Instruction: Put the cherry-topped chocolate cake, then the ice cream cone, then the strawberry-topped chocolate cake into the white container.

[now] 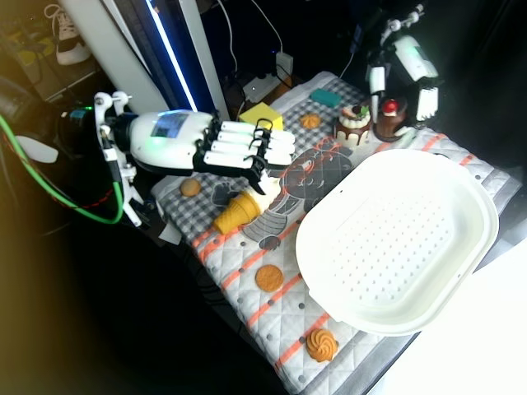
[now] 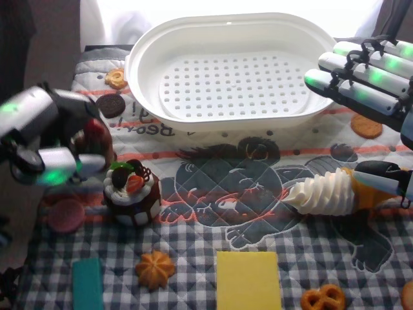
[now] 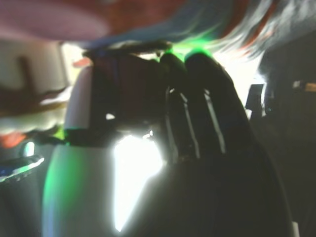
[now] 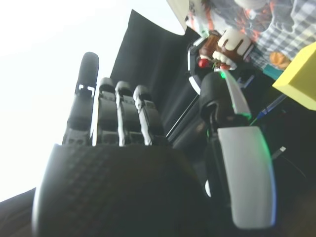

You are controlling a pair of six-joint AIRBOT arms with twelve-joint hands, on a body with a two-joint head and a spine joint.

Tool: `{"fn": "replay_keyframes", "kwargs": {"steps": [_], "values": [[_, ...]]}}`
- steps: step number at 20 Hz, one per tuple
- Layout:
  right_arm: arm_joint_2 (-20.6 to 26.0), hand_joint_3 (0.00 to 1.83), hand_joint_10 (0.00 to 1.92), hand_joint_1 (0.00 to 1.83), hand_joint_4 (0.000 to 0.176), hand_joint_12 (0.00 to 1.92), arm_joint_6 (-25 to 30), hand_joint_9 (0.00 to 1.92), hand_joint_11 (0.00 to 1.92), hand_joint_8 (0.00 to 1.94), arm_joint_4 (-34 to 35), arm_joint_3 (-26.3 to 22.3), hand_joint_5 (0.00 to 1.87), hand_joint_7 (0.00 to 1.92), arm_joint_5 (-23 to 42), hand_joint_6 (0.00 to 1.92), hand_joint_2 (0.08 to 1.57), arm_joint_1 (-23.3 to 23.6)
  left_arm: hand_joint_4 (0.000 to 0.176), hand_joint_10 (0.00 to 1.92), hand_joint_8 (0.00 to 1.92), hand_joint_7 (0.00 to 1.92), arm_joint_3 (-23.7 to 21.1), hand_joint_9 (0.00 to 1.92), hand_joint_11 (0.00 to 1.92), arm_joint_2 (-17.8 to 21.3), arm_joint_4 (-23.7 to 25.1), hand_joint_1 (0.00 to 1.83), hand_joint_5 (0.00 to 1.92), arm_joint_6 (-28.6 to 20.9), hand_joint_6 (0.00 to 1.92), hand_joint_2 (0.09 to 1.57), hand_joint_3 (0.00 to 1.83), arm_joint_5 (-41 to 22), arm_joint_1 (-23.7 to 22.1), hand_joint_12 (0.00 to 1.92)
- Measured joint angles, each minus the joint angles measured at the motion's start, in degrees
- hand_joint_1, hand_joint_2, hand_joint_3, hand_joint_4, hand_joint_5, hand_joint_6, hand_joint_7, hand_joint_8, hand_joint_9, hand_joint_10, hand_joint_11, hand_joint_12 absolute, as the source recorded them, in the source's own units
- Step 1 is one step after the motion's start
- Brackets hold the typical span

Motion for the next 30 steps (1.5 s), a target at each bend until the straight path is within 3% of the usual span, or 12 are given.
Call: {"fn": "replay_keyframes", "kwargs": {"steps": [7,10,12,13,18,21,22,24,26,27,28,30], "values": [[0.00,0.00,0.00,0.52,0.000,1.00,0.00,0.01,0.00,0.00,0.42,-0.02,0.00,0.00,0.31,0.00,1.29,-0.39,0.000,1.30,1.07,0.90,0.55,0.81,0.57,0.22,4.70,1.36,0.88,0.02,1.17,1.15,0.00,-1.75,-8.13,1.39],[-0.13,0.00,0.02,0.52,0.000,1.19,0.00,0.05,0.00,0.00,0.50,0.00,0.00,0.00,0.44,0.00,1.29,-0.39,0.000,1.41,1.16,0.83,5.68,0.72,0.50,-3.41,4.76,1.35,0.88,0.11,1.20,1.18,0.00,4.48,-15.02,1.50],[-0.26,0.00,0.02,0.56,0.000,1.19,0.00,0.05,0.00,0.00,0.44,0.07,0.00,0.00,0.63,0.00,1.29,-0.39,0.000,1.13,1.28,0.74,9.60,0.60,0.37,-6.97,5.33,1.20,0.91,0.22,1.20,1.20,0.00,10.38,-20.48,1.64],[-0.42,0.00,0.02,0.54,0.000,1.15,0.00,0.04,0.00,0.00,0.42,0.07,0.00,0.00,0.74,0.00,1.30,-0.42,0.000,1.41,1.23,0.77,10.91,0.65,0.41,-8.20,5.53,1.31,0.86,0.09,1.26,1.20,0.00,11.43,-21.44,1.67],[-1.09,0.00,0.03,0.48,0.000,1.20,0.02,0.05,0.00,0.00,0.83,0.48,0.00,0.00,0.46,0.00,1.30,-0.83,0.000,1.66,1.52,0.68,18.78,0.46,0.42,-15.37,1.64,1.19,0.93,0.09,1.05,1.21,0.00,20.31,-22.97,1.92],[-1.22,0.00,0.02,0.46,0.000,1.17,0.11,0.04,0.00,0.00,0.42,0.61,0.00,0.00,0.63,0.00,1.31,-0.83,0.000,1.18,1.37,0.80,21.92,0.39,0.02,-17.79,-0.48,1.16,0.69,0.22,1.34,1.24,0.00,22.95,-22.99,1.79],[-1.38,0.00,0.02,0.44,0.000,1.13,0.13,0.03,0.00,0.00,0.46,0.83,0.00,0.00,0.61,0.00,1.30,-0.83,0.000,1.17,1.36,0.76,22.60,0.39,0.02,-18.40,-0.76,1.27,0.52,0.22,0.99,1.22,0.00,23.34,-22.95,1.84],[-1.38,0.00,0.01,0.43,0.000,0.97,0.15,0.01,0.00,0.00,0.59,0.83,0.00,0.00,0.83,0.00,1.30,-1.03,0.000,1.12,0.72,0.33,23.04,0.18,0.02,-19.04,-1.22,1.05,0.31,0.28,0.59,1.14,0.00,24.02,-22.51,1.85],[-1.38,0.00,0.00,0.45,0.000,0.95,0.15,0.00,0.00,0.00,0.61,0.83,0.00,0.00,0.59,0.00,1.30,-1.09,0.058,0.68,0.23,0.17,23.15,0.01,0.00,-19.32,-1.64,0.89,0.17,0.33,0.31,1.10,0.00,25.16,-21.97,1.53],[-1.38,0.00,0.01,0.45,0.000,0.99,0.15,0.01,0.00,0.00,0.63,0.83,0.00,0.00,0.66,0.00,1.31,-1.11,0.101,0.14,0.06,0.03,23.21,0.00,0.00,-19.39,-1.75,0.83,0.10,0.26,0.16,1.07,0.00,25.27,-21.75,0.83],[-1.38,0.00,0.00,0.46,0.000,0.99,0.17,0.00,0.00,0.00,0.59,0.83,0.00,0.00,0.74,0.00,1.30,-1.14,0.112,0.03,0.01,0.01,23.21,0.00,0.00,-19.39,-1.75,0.81,0.07,0.26,0.08,1.05,0.00,25.09,-21.75,0.17],[-1.38,0.00,0.01,0.45,0.000,1.11,0.28,0.03,0.00,0.00,0.57,0.83,0.00,0.00,0.72,0.00,1.29,-1.14,0.137,0.00,0.00,0.00,23.19,0.00,0.00,-19.37,-1.70,0.71,0.00,0.26,0.01,1.02,0.00,24.57,-21.75,0.01]]}}
